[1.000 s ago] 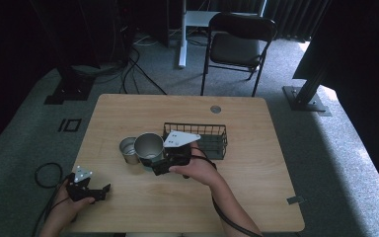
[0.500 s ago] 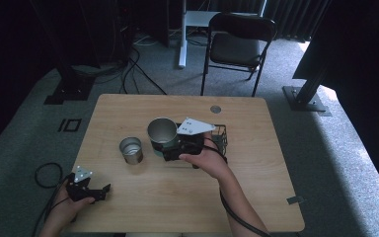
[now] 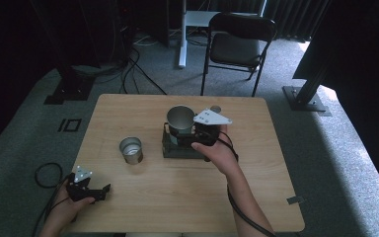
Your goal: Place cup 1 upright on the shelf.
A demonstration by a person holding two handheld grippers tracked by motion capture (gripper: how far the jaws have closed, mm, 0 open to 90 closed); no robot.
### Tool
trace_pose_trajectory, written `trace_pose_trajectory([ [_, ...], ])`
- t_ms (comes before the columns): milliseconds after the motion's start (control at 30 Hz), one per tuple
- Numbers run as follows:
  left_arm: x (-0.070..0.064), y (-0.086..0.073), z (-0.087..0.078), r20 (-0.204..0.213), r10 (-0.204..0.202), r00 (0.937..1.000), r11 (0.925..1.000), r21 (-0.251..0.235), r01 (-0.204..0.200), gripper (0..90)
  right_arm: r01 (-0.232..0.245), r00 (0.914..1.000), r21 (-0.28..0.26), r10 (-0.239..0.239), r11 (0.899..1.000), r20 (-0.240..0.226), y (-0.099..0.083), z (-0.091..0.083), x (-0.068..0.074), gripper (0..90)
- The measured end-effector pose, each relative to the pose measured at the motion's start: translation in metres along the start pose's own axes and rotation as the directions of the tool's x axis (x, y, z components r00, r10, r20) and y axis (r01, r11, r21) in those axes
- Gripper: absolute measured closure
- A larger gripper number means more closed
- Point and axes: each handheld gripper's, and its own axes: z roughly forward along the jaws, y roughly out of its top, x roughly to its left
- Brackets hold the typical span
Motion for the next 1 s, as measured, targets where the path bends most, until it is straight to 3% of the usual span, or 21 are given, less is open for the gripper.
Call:
trace_pose_trajectory([
  [133, 0.0, 0.0, 0.0, 0.0, 0.0, 1.0, 1.0, 0.0, 0.0, 0.5, -0.019, 0.9975, -0.017, 0.02, 1.0, 0.067, -0.005, -0.001, -0.011, 13.6],
  [333, 0.0, 0.0, 0.0, 0.0, 0.0, 1.0, 1.0, 0.0, 0.0, 0.5, -0.056, 0.9823, -0.014, 0.057, 0.998, 0.178, -0.014, -0.002, -0.027, 13.6],
  [667, 0.0, 0.0, 0.0, 0.001, 0.001, 1.0, 1.0, 0.001, -0.001, 0.5, -0.097, 0.9419, 0.005, 0.09, 0.995, 0.324, -0.03, -0.003, -0.045, 13.7],
  [1000, 0.0, 0.0, 0.0, 0.0, -0.001, 1.0, 1.0, 0.001, 0.001, 0.5, -0.138, 0.8917, 0.019, 0.116, 0.99, 0.437, -0.049, -0.005, -0.06, 13.6],
])
